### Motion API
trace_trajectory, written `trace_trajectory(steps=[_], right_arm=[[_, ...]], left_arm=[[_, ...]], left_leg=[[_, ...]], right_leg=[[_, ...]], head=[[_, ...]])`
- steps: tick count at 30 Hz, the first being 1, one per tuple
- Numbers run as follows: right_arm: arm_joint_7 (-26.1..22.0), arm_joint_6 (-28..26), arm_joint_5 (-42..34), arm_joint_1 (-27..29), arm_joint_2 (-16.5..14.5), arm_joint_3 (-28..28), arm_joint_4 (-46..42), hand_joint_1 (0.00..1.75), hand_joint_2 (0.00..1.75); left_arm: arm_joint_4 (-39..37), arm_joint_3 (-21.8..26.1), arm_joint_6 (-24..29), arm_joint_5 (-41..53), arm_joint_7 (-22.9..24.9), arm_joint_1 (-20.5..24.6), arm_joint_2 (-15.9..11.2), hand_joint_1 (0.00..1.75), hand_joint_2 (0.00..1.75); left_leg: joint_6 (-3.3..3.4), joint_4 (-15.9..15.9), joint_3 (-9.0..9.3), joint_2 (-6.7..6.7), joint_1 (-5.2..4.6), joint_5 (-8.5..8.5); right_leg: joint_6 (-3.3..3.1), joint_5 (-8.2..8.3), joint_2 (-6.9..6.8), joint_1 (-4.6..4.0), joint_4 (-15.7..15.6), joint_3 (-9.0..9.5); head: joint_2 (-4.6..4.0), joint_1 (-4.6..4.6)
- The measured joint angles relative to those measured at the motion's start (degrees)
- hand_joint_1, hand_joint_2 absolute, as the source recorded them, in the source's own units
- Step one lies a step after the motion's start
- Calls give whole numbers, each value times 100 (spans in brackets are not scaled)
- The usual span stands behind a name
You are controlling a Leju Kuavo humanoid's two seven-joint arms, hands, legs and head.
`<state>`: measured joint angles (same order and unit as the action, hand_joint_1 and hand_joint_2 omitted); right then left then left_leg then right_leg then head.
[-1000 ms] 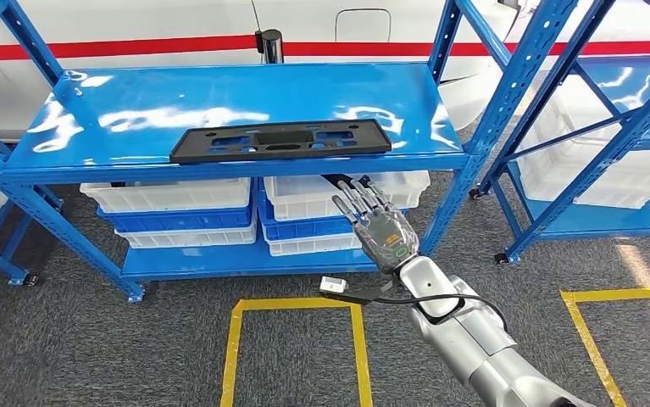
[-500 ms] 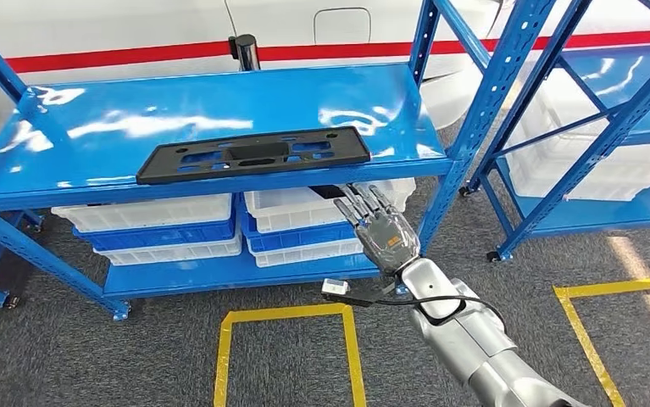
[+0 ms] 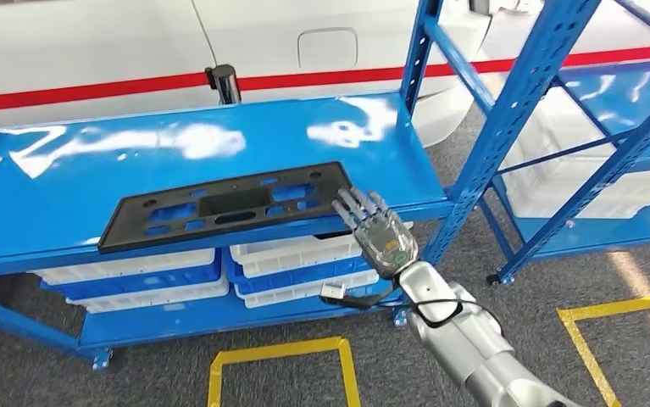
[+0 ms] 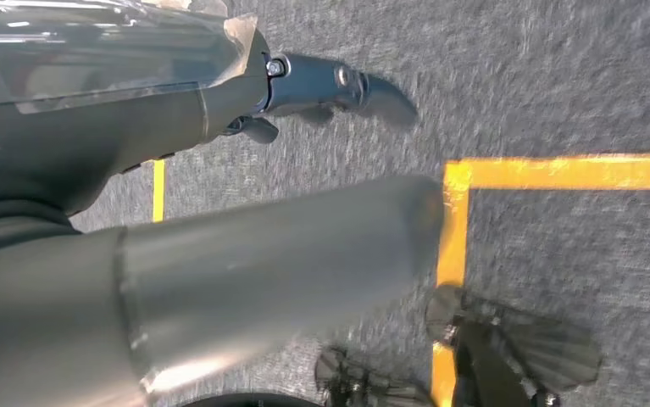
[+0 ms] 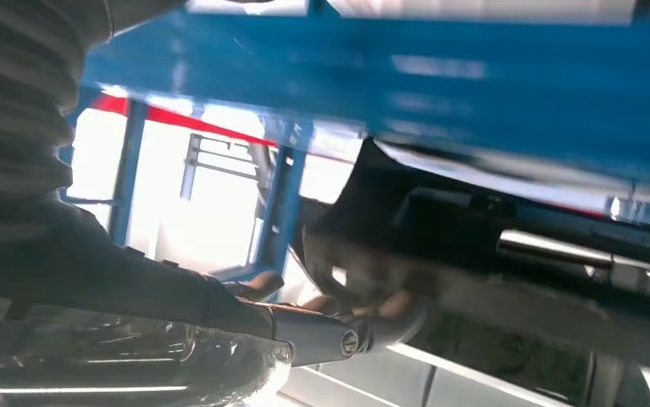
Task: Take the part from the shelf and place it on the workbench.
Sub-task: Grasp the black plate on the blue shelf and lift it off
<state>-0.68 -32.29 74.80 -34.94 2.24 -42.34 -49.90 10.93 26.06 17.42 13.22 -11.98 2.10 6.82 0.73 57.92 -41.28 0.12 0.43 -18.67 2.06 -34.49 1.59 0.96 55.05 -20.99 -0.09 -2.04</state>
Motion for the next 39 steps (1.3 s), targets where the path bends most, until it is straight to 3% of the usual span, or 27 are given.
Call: trace_trajectory(steps=[1, 2, 3, 4, 5, 7, 8, 9, 10, 11, 12, 13, 14, 17, 19, 21, 22, 23, 24, 26, 27, 30, 33, 35, 37, 38, 39], right_arm=[[-2, -6, -1, -32, -2, 9, -1, 0, 175], [-2, -10, -3, -59, -4, 15, -1, 0, 175], [-7, -13, -4, -69, -3, 17, -1, 0, 175], [-17, -14, -4, -40, 1, 14, 1, 0, 175], [-28, -15, -2, 10, 5, 9, 2, 0, 175], [-45, -16, 5, 149, 11, -5, 3, 0, 175], [-47, -18, 12, 212, 15, -10, 2, 0, 175], [-50, -19, 21, 266, 19, -15, -2, 0, 175], [-52, -20, 32, 316, 21, -20, -10, 0, 175], [-55, -20, 40, 352, 22, -24, -20, 0, 175], [-56, -18, 48, 377, 17, -27, -37, 0, 175], [-56, -12, 55, 396, 7, -31, -60, 0, 175], [-57, -6, 62, 412, -4, -33, -82, 0, 175], [-59, 11, 79, 462, -33, -38, -133, 0, 175], [-60, 24, 83, 492, -51, -42, -168, 0, 175], [-39, 34, 104, 505, -64, -40, -192, 0, 175], [-18, 36, 121, 506, -68, -37, -204, 0, 175], [7, 35, 140, 505, -68, -33, -220, 5, 175], [33, 34, 159, 505, -64, -28, -242, 49, 175], [73, 36, 187, 503, -48, -13, -302, 136, 175], [84, 43, 202, 503, -29, -1, -329, 175, 175], [96, 70, 232, 486, 43, 37, -412, 175, 175], [98, 75, 241, 467, 75, 81, -511, 175, 175], [99, 75, 255, 468, 100, 102, -536, 175, 175], [104, 75, 276, 470, 126, 115, -547, 174, 175], [107, 75, 284, 469, 139, 119, -549, 173, 175], [113, 78, 291, 465, 152, 126, -551, 173, 175]], left_arm=[[1, 0, 1, 4, -3, 16, 1, 0, 0], [1, -1, 1, 8, -6, 32, 1, 0, 0], [2, -1, 1, 10, -9, 48, -1, 0, 0], [2, -1, 4, 12, -11, 56, -5, 0, 0], [2, -1, 2, 14, -12, 58, -7, 0, 0], [1, -1, -22, 16, -13, 58, -6, 0, 0], [0, -1, -37, 16, -13, 55, -3, 0, 0], [0, -1, -41, 19, -18, 56, -1, 0, 0], [0, -1, -30, 29, -30, 58, -1, 0, 0], [0, -1, -16, 42, -47, 63, 0, 0, 0], [1, -1, -2, 57, -71, 77, -2, 0, 0], [2, -1, 7, 72, -94, 97, -2, 0, 0], [3, -1, 9, 85, -113, 117, -3, 0, 0], [2, -2, 14, 109, -145, 145, -4, 0, 0], [2, -3, 2, 110, -152, 146, -2, 0, 0], [2, -3, -17, 114, -159, 138, 1, 0, 0], [2, -3, -23, 119, -161, 130, 1, 0, 0], [2, -3, -26, 125, -162, 123, -1, 0, 0], [2, -3, -28, 130, -162, 116, -4, 0, 0], [2, -3, -29, 151, -160, 111, -11, 0, 0], [2, -3, -30, 163, -159, 113, -12, 0, 0], [2, -3, -53, 190, -160, 109, -11, 0, 0], [2, -3, -55, 206, -169, 101, -14, 0, 0], [2, -2, -52, 209, -173, 95, -7, 0, 0], [2, -2, -53, 213, -180, 100, 1, 0, 0], [2, -3, -52, 215, -184, 103, 3, 0, 0], [2, -3, -52, 217, -186, 104, 4, 0, 0]], left_leg=[[49, -27, 91, -3, -12, -70], [99, -61, 186, -5, -16, -137], [142, -87, 292, -7, -14, -201], [168, -113, 391, -12, -6, -277], [187, -123, 493, -18, -3, -362], [198, -128, 710, -28, -1, -548], [194, -129, 827, -27, -2, -639], [185, -129, 945, -19, -3, -725], [173, -130, 1051, -3, -3, -805], [156, -129, 1133, 20, -7, -879], [142, -130, 1196, 40, -17, -968], [119, -143, 1240, 55, -26, -1049], [91, -128, 1293, 65, -37, -1073], [-3, 21, 1365, 60, -30, -1058], [-62, 389, 1227, 39, -1, -1389], [-124, 1026, 911, 23, 37, -1858], [-147, 1271, 767, 19, 57, -2001], [-164, 1349, 701, 15, 75, -2030], [-172, 1216, 747, 14, 92, -1941], [-163, 577, 1049, 24, 119, -1577], [-151, 333, 1142, 43, 112, -1513], [-37, 225, 1071, 90, 53, -1627], [137, 134, 1066, 82, 41, -1396], [222, 81, 1080, 116, 47, -1157], [241, 82, 1052, 156, 36, -1090], [239, 84, 1034, 165, 33, -1078], [226, 87, 1020, 168, 32, -1065]], right_leg=[[72, 87, -11, -5, 166, -35], [129, 211, -28, -6, 495, -184], [157, 305, -49, -11, 922, -455], [139, 308, -73, -7, 1368, -786], [97, 199, -84, -12, 1712, -1104], [-23, -283, -89, -26, 1975, -1613], [-49, -489, -89, -35, 1886, -1770], [-27, -543, -89, -43, 1663, -1851], [51, -386, -90, -51, 1337, -1868], [157, -45, -96, -56, 963, -1838], [214, 296, -116, -55, 643, -1788], [219, 559, -135, -71, 426, -1719], [170, 696, -143, -72, 298, -1670], [-91, 821, -135, -27, 193, -1561], [-246, 1080, -172, 12, 182, -1516], [-316, 1264, -199, 3, 193, -1561], [-319, 1296, -202, -2, 200, -1600], [-311, 1324, -201, -4, 202, -1643], [-293, 1359, -201, -2, 206, -1689], [-235, 1432, -201, 5, 230, -1773], [-199, 1459, -202, 1, 256, -1802], [-77, 1481, -211, -6, 278, -1841], [-17, 1411, -201, -25, 359, -1921], [-70, 1076, -192, -17, 945, -2156], [-107, 670, -188, -10, 1735, -2425], [-94, 566, -187, -8, 1945, -2462], [-63, 546, -187, -9, 1918, -2370]], head=[[0, 7], [0, 2], [1, 5], [0, 20], [0, 29], [0, 49], [1, 57], [1, 62], [1, 70], [1, 77], [1, 79], [0, 75], [0, 66], [0, 44], [1, 26], [1, 14], [1, 15], [1, 14], [1, 11], [1, 14], [0, 17], [0, 19], [0, 29], [0, 66], [1, 103], [1, 109], [1, 121]])
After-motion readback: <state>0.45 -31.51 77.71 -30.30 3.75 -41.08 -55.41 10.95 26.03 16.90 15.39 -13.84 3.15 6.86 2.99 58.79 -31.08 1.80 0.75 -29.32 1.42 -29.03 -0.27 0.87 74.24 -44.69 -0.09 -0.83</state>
